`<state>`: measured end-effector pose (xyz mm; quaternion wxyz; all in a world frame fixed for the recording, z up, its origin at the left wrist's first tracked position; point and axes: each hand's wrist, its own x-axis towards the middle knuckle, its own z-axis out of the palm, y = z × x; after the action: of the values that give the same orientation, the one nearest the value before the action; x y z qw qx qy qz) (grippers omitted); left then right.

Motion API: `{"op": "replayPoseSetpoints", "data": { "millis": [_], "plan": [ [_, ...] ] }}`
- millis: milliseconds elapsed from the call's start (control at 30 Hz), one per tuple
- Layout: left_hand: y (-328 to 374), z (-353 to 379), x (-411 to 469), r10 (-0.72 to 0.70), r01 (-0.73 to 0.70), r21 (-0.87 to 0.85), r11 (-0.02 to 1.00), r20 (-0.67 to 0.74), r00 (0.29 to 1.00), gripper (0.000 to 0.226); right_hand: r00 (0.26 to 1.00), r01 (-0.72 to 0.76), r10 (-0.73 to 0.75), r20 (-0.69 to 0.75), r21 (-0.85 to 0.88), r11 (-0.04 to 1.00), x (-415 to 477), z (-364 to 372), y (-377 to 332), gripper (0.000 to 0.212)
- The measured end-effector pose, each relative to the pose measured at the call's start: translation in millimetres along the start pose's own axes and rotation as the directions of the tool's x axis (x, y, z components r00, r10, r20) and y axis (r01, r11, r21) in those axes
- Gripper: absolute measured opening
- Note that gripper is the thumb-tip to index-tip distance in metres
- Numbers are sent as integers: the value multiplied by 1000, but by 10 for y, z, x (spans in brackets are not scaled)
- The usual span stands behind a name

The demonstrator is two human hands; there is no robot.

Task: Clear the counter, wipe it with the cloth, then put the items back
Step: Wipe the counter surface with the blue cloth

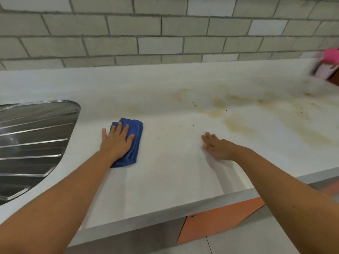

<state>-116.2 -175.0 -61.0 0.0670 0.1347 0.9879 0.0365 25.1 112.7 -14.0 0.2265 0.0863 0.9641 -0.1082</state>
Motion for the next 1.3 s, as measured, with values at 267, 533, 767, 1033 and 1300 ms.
{"op": "replayPoseSetpoints", "data": {
  "millis": [267,533,767,1033,1300],
  "plan": [
    [1085,161,118,235,-236,-48,970,-35,971,54,1000,3,-3,2,24,1000,120,134,77,62],
    [526,75,-123,239,-238,44,970,-24,971,60,1000,4,-4,1,54,999,122,139,82,61],
    [1180,133,264,249,-249,-25,968,3,968,55,1000,15,-19,25,142,990,101,58,85,54],
    [907,179,-247,402,-402,-61,914,-14,915,79,985,-155,156,77,-26,988,-228,-96,580,68],
    [1788,161,619,283,-283,-24,959,-2,959,55,984,-123,126,129,-36,992,-189,-57,653,79]
  ]
}}
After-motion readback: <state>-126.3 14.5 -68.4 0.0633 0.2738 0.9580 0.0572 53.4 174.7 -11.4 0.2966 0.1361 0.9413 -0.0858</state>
